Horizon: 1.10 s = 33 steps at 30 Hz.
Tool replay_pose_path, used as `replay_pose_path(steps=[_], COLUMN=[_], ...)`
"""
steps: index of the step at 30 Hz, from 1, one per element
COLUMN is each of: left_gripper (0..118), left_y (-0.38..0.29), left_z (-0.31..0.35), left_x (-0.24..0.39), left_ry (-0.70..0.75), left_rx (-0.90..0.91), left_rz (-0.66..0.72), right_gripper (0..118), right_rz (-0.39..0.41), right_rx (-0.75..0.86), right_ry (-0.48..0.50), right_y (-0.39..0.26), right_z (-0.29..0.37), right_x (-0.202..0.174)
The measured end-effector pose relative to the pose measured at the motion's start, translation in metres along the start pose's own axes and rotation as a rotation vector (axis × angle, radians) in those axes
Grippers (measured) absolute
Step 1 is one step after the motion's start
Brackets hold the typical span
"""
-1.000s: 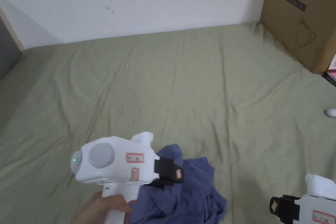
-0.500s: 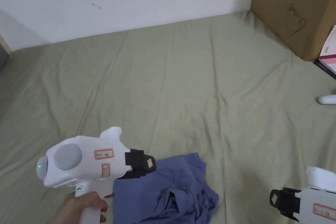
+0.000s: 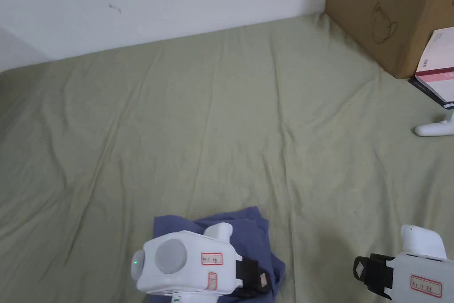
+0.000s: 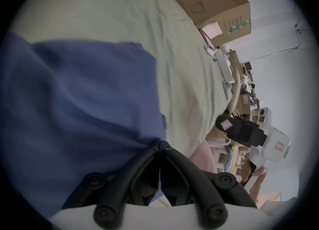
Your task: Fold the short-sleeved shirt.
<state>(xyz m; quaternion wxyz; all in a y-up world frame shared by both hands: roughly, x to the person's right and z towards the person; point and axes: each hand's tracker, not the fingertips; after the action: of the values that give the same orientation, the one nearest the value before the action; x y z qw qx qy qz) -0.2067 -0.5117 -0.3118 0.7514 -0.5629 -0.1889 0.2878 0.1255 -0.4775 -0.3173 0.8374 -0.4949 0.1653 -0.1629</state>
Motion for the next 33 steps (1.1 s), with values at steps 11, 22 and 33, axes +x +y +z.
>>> replay_pose_path(steps=[11,22,33], left_gripper=[1,1,1], left_y=[-0.022,-0.02,-0.069], left_z=[-0.013,0.148,0.181], left_x=[0.017,-0.061,-0.147], left_ry=[-0.06,-0.057,-0.038], left_rx=[-0.074,0.356,0.46], left_rz=[-0.063,0.107,0.289], right_gripper=[0,0,0], right_rz=[-0.004,0.219,0.596], right_rx=[0.018,0.018,-0.199], right_ry=[-0.018,0.06,-0.058], right_y=[0.004,0.023,-0.011], right_z=[0.01,-0.003,-0.125], right_x=[0.003,-0.084,-0.193])
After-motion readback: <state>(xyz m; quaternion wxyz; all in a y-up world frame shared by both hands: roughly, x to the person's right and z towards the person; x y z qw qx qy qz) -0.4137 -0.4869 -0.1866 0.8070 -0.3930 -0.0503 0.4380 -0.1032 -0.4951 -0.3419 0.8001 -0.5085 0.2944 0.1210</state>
